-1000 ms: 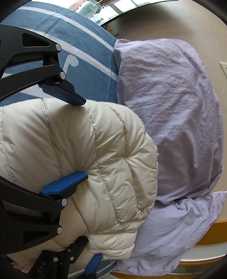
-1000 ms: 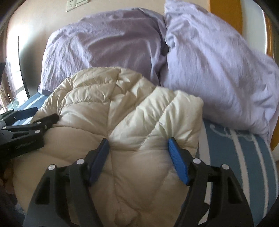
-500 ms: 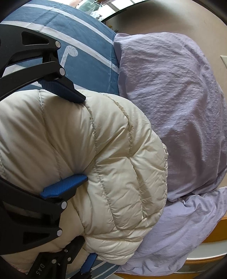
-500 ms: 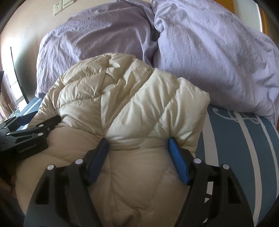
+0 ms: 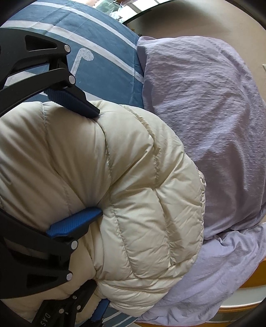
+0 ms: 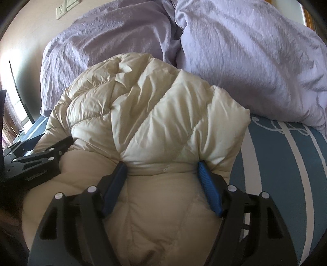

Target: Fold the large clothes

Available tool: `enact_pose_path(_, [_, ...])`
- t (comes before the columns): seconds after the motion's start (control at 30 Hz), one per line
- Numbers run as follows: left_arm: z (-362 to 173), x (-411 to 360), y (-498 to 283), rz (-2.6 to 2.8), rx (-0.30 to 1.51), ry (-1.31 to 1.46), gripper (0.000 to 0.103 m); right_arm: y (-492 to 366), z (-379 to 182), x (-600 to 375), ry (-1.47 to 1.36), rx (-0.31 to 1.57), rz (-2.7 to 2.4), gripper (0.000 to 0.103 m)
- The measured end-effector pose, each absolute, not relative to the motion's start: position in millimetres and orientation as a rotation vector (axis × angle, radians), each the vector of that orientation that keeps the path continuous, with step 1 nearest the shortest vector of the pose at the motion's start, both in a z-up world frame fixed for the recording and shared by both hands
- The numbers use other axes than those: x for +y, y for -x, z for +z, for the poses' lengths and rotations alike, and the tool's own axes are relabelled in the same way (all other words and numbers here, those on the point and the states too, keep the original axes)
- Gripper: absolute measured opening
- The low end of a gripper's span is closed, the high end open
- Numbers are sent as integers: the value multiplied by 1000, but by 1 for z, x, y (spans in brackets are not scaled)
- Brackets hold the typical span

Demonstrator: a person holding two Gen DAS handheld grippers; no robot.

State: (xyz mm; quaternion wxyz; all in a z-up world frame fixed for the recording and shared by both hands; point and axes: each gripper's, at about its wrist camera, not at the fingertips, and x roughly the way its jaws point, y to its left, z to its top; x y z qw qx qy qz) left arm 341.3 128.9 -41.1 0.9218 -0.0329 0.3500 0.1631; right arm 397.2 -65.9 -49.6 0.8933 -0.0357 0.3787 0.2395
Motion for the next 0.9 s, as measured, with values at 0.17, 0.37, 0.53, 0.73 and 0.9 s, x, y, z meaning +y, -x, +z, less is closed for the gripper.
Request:
enact_pose_path(0.17, [-43,130,-342,342,722,69,93,-401,-50,-67,62,800,501,72])
enact_pose_path(0.37, [-32,127,-318,330,723,62,93,-388,-32,-83,47,788,441,89])
enact_pose_path(0.53, [-16,124,-272,320,708,76,99,-351,-16,-110,31,768,393,99])
enact_pose_path(0.73, [-8,112,-210,317,714,93,102,-301,-6,-133,10,774,390,101])
enact_pose_path(0.9, [-11,100,-164,330,742,126,102,-255,-3,-145,-36,793,452,101])
